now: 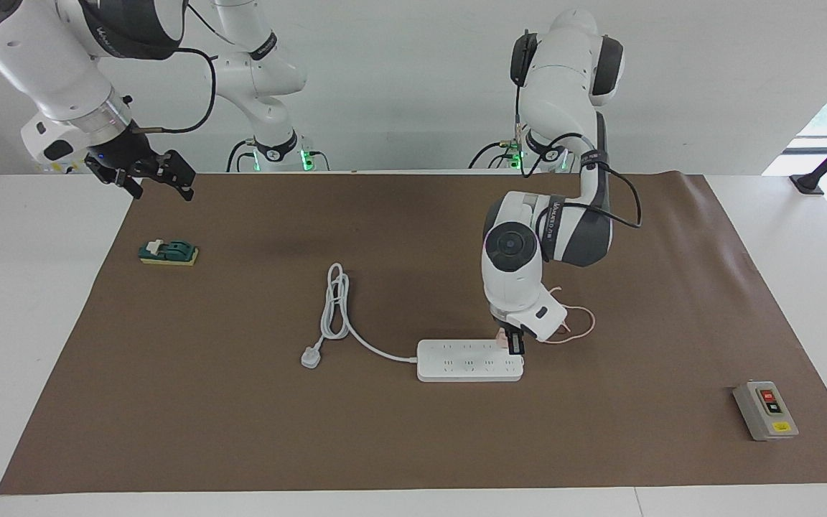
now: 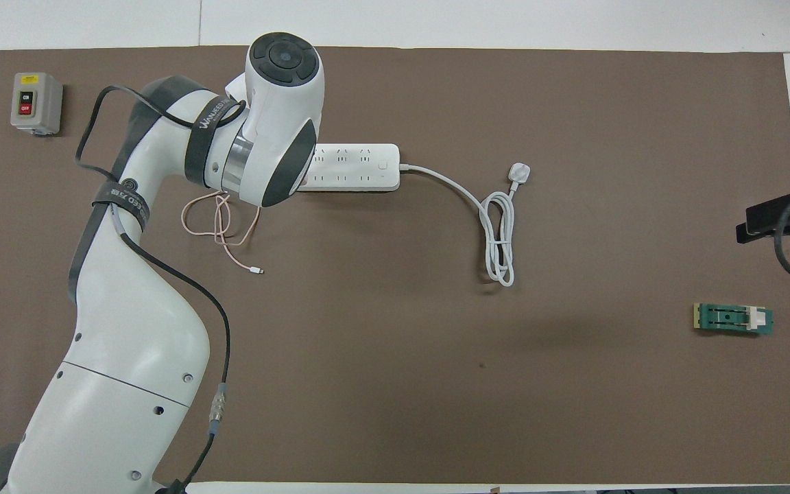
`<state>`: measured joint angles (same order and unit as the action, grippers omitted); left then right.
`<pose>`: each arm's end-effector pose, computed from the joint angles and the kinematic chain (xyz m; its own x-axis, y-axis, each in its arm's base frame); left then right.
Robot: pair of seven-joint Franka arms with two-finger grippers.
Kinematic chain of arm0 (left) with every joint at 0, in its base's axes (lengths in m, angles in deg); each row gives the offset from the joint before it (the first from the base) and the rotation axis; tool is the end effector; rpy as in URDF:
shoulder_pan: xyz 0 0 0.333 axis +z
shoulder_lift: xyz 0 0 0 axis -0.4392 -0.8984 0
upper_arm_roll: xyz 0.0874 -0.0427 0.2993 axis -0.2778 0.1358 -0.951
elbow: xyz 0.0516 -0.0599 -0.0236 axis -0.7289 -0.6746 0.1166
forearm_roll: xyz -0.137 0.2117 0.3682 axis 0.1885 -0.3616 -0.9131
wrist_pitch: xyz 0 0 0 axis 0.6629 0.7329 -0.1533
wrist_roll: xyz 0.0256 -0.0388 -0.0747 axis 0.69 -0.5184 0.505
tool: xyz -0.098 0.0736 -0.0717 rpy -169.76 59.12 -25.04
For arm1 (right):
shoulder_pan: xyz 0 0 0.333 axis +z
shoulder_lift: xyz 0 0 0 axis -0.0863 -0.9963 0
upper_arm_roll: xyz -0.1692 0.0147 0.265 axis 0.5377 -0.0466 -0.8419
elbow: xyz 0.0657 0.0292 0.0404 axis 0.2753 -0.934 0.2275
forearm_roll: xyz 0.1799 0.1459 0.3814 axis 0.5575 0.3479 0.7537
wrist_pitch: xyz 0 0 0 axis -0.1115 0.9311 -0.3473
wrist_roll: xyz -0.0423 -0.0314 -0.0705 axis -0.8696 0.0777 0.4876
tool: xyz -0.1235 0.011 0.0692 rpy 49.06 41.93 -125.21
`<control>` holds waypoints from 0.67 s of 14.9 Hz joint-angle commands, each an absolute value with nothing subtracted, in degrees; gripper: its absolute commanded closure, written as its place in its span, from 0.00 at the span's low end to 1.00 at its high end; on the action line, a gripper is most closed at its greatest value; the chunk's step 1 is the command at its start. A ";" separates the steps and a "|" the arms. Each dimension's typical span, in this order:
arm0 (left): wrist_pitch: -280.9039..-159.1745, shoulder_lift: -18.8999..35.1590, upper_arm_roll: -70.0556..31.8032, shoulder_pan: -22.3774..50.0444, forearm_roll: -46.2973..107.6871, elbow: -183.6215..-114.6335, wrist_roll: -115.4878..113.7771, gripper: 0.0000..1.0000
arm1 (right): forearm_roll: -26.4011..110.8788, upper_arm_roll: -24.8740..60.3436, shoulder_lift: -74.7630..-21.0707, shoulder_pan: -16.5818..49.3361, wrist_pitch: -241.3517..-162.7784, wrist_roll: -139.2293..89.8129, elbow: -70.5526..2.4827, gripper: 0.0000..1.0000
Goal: Plug charger into power strip
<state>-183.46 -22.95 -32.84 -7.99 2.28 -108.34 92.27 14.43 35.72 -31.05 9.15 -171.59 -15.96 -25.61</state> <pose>0.7045 -0.3311 0.3045 0.1389 0.9690 0.2045 0.9897 -0.1284 -0.0638 0.5842 -0.0615 0.5546 0.9856 -0.1220 -0.1173 -0.1288 -0.9903 -0.0524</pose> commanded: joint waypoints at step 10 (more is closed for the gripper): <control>-186.51 -23.47 -32.96 -7.00 1.78 -111.38 89.87 1.00 | 13.76 35.22 -30.64 8.91 -170.69 -14.95 -25.38 0.00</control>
<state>-184.89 -23.14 -32.78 -7.41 2.33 -108.97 91.20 14.43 35.72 -31.05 9.15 -171.59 -15.96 -25.61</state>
